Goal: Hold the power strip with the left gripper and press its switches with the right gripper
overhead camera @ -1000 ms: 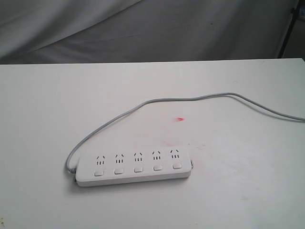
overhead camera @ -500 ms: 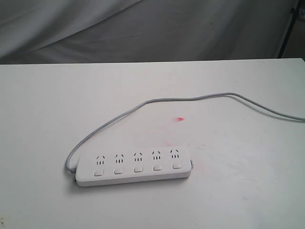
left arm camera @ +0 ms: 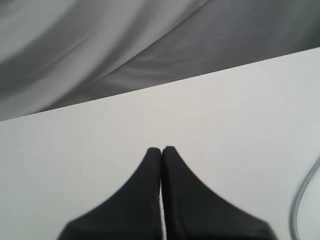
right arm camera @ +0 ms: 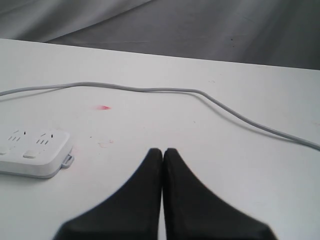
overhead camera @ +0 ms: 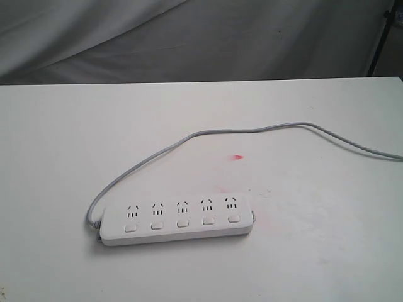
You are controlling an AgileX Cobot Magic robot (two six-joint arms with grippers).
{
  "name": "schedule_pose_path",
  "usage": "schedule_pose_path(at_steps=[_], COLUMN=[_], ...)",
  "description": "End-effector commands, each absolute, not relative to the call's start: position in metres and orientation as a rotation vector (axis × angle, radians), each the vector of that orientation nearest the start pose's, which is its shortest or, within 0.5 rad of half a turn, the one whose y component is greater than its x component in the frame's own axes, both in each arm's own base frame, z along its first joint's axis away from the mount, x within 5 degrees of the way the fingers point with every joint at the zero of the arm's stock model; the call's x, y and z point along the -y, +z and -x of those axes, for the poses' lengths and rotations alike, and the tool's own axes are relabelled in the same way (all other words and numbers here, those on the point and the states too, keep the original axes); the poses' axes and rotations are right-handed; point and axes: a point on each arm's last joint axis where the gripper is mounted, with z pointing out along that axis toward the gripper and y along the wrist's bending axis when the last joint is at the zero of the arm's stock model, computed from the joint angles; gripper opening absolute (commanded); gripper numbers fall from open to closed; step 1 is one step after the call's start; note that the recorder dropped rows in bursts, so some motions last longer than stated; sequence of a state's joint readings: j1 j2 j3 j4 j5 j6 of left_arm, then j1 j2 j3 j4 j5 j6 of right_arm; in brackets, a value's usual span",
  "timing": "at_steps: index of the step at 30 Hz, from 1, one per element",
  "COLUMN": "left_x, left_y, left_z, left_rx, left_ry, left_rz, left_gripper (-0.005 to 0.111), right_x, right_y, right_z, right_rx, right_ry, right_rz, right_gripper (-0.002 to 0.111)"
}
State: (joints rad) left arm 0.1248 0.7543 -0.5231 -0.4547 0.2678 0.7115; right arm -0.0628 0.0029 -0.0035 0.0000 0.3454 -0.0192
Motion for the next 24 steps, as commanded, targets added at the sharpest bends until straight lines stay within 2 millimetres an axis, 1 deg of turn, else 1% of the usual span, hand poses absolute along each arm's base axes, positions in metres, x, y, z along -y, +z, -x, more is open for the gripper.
schedule_pose_path(at_steps=[1, 5, 7, 9, 10, 11, 14, 15, 16, 17, 19, 20, 22, 24], left_x=[-0.014, -0.025, -0.032, -0.038, -0.039, -0.042, -0.047, -0.052, -0.055, -0.063, -0.067, -0.067, -0.063, -0.061], left_y=[0.299, 0.296, 0.290, 0.283, 0.280, 0.274, 0.265, 0.259, 0.256, 0.248, 0.236, 0.231, 0.224, 0.220], left_z=[-0.184, -0.204, -0.211, -0.216, -0.219, -0.223, -0.228, -0.229, -0.229, -0.231, -0.234, -0.236, -0.235, -0.233], left_rx=[-1.963, -1.975, -1.983, -1.994, -1.992, -1.986, -1.933, -1.906, -1.909, -1.930, -1.950, -1.956, -1.964, -1.982], left_ry=[0.122, 0.105, 0.109, 0.107, 0.088, 0.042, -0.085, -0.130, -0.170, -0.209, -0.284, -0.327, -0.401, -0.429], left_rz=[-0.234, -0.211, -0.205, -0.228, -0.268, -0.342, -0.468, -0.525, -0.521, -0.490, -0.471, -0.476, -0.540, -0.596], left_gripper=[0.000, 0.000, 0.000, 0.000, 0.000, 0.000, 0.000, 0.000, 0.000, 0.000, 0.000, 0.000, 0.000, 0.000], right_x=[0.004, 0.004, 0.004, 0.004, 0.004, 0.004, 0.004, 0.004, 0.004, 0.004, 0.004, 0.004, 0.004, 0.004], right_y=[0.182, 0.182, 0.182, 0.182, 0.182, 0.182, 0.182, 0.182, 0.182, 0.182, 0.182, 0.182, 0.182, 0.182], right_z=[-0.053, -0.053, -0.053, -0.053, -0.053, -0.053, -0.053, -0.053, -0.053, -0.053, -0.053, -0.053, -0.053, -0.053], right_rx=[-1.825, -1.825, -1.825, -1.825, -1.825, -1.825, -1.825, -1.825, -1.825, -1.825, -1.825, -1.825, -1.825, -1.825], right_ry=[-0.067, -0.067, -0.067, -0.067, -0.067, -0.067, -0.067, -0.067, -0.067, -0.067, -0.067, -0.067, -0.067, -0.067], right_rz=[-0.043, -0.043, -0.043, -0.043, -0.043, -0.043, -0.043, -0.043, -0.043, -0.043, -0.043, -0.043, -0.043, -0.043], right_gripper=[0.000, 0.000, 0.000, 0.000, 0.000, 0.000, 0.000, 0.000, 0.000, 0.000, 0.000, 0.000, 0.000, 0.000])
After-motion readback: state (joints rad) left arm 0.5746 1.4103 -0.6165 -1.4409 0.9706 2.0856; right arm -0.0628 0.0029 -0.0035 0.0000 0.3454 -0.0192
